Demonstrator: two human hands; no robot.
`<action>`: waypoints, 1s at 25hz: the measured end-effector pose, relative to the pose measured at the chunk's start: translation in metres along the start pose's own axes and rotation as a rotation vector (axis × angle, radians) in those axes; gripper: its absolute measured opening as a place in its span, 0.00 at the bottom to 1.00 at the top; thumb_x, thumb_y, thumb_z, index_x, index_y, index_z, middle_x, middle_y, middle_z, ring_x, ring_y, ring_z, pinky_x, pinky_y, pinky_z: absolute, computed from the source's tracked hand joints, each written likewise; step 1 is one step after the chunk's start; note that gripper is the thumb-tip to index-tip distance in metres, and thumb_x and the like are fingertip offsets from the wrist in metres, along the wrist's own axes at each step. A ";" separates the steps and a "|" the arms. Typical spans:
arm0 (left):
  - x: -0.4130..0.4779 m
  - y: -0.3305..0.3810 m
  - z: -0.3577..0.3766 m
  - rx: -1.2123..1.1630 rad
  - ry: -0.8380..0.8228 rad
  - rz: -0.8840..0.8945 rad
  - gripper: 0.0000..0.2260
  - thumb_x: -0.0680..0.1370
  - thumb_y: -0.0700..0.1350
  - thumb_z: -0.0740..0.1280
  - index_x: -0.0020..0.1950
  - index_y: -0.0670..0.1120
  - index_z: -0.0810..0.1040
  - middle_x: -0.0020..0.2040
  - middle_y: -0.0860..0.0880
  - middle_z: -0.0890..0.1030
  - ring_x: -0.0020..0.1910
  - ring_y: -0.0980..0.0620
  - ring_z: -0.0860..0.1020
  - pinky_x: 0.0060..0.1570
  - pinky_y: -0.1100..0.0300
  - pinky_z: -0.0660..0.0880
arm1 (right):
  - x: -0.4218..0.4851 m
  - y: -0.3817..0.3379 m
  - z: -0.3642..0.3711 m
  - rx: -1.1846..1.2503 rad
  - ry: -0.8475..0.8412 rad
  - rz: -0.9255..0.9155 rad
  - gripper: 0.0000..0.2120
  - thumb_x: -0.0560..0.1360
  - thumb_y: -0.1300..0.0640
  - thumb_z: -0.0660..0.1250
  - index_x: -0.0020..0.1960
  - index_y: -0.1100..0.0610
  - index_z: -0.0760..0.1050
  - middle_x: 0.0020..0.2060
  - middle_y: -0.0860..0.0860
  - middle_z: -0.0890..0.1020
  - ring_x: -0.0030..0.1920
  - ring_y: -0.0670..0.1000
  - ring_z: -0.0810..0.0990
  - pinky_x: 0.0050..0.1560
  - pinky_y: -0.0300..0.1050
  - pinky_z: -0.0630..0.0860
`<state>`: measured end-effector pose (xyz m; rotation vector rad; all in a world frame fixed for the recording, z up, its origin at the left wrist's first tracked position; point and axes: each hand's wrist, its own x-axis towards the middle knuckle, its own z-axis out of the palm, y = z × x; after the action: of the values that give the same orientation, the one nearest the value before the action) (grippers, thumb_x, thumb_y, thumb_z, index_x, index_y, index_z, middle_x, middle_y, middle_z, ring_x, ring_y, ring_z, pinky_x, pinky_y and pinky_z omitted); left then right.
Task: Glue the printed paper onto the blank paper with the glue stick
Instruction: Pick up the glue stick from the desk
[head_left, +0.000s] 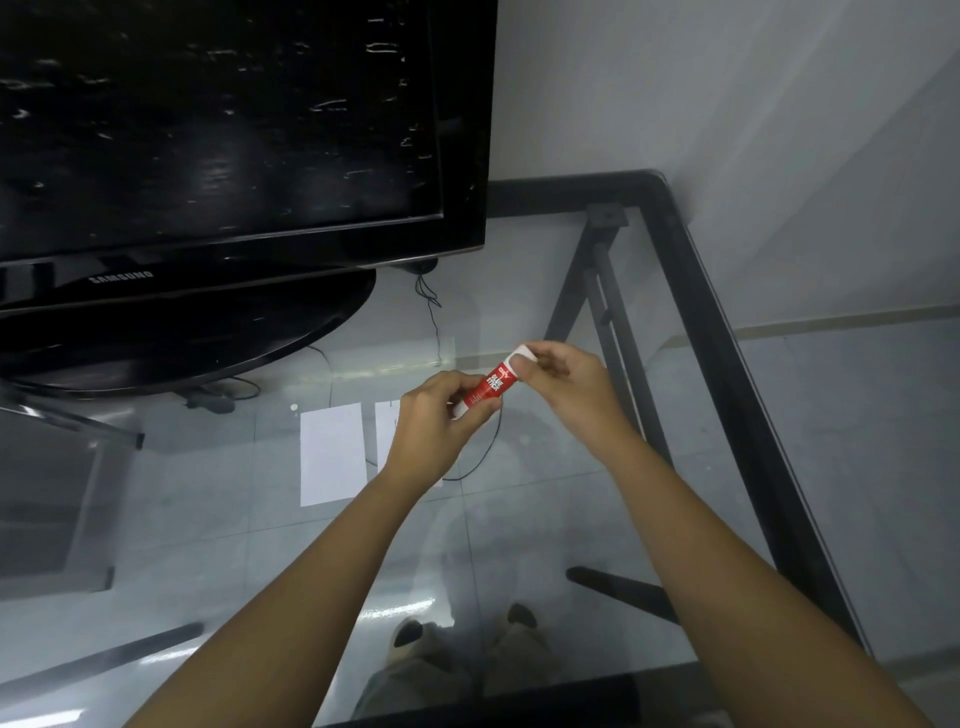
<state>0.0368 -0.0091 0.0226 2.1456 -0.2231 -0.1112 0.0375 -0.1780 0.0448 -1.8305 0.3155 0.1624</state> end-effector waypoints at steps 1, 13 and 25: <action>0.000 0.000 0.000 -0.005 -0.002 -0.002 0.14 0.71 0.50 0.72 0.54 0.46 0.79 0.44 0.56 0.77 0.41 0.60 0.75 0.41 0.69 0.72 | 0.002 0.000 0.001 0.014 0.003 0.003 0.15 0.72 0.50 0.69 0.56 0.54 0.78 0.47 0.46 0.81 0.48 0.44 0.79 0.48 0.34 0.74; -0.016 -0.025 -0.029 -0.006 0.064 -0.116 0.15 0.71 0.51 0.71 0.56 0.47 0.78 0.48 0.56 0.77 0.43 0.62 0.75 0.42 0.72 0.69 | 0.043 0.053 0.019 -0.344 0.172 -0.074 0.27 0.71 0.60 0.71 0.67 0.56 0.67 0.52 0.52 0.81 0.51 0.48 0.77 0.53 0.38 0.70; -0.018 -0.005 -0.056 -0.081 0.136 -0.113 0.11 0.69 0.52 0.73 0.48 0.57 0.75 0.44 0.64 0.76 0.43 0.64 0.76 0.36 0.74 0.70 | 0.015 0.010 0.011 -0.246 0.176 -0.203 0.22 0.72 0.50 0.70 0.63 0.56 0.73 0.50 0.44 0.79 0.47 0.36 0.77 0.48 0.26 0.71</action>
<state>0.0291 0.0432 0.0488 2.0751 -0.0174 -0.0387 0.0496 -0.1725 0.0282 -2.1135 0.2386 -0.1065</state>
